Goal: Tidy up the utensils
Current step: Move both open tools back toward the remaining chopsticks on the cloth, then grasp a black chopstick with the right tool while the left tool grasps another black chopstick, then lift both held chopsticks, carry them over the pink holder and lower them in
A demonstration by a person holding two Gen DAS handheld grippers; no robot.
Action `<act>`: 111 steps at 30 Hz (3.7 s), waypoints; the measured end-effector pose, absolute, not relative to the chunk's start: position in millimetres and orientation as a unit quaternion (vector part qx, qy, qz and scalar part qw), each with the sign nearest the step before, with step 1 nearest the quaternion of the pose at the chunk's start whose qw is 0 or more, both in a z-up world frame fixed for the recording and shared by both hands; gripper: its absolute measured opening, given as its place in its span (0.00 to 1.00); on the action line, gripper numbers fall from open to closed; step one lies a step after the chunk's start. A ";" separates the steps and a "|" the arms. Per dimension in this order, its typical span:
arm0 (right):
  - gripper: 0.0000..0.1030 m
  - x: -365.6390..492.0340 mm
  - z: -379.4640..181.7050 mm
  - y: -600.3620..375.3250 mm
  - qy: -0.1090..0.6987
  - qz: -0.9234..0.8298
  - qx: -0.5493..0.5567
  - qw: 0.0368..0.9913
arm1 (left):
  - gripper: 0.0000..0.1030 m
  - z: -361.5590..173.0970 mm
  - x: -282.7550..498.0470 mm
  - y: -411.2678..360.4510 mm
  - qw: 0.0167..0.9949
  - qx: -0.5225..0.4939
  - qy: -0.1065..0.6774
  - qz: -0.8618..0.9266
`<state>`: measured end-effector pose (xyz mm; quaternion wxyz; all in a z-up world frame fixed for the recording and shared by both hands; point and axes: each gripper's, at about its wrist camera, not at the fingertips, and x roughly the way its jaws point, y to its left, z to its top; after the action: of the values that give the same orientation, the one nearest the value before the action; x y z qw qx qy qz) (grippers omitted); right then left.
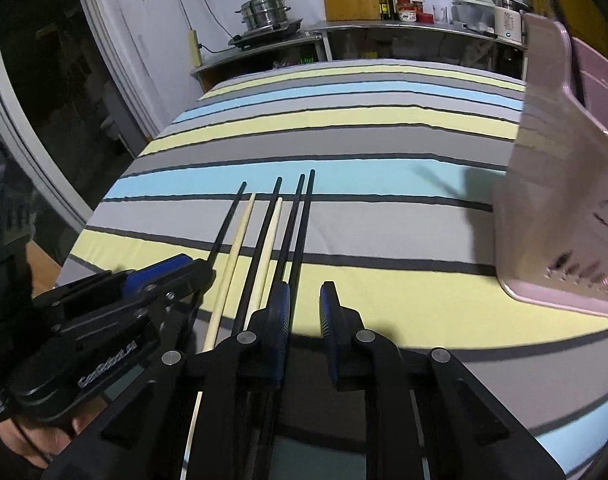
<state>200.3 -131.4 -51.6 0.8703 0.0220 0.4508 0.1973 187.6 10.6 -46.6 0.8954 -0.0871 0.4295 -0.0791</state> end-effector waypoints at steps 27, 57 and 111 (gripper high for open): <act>0.09 244.4 -55.8 -126.2 0.472 0.166 0.024 0.865 | 0.09 -45.4 213.6 15.7 0.887 -0.084 0.451 -0.057; 0.06 173.3 53.3 -155.3 0.371 0.199 0.049 0.906 | 0.05 69.7 146.4 21.1 0.922 -0.071 0.361 -0.119; 0.06 173.4 176.1 -296.6 0.253 0.073 0.076 0.962 | 0.05 199.6 241.9 -123.9 0.917 -0.102 0.277 -0.268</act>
<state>173.4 -296.6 176.1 0.9617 0.0761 0.2528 0.0731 241.9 -123.9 199.6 0.9172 -0.1015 0.2771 -0.2678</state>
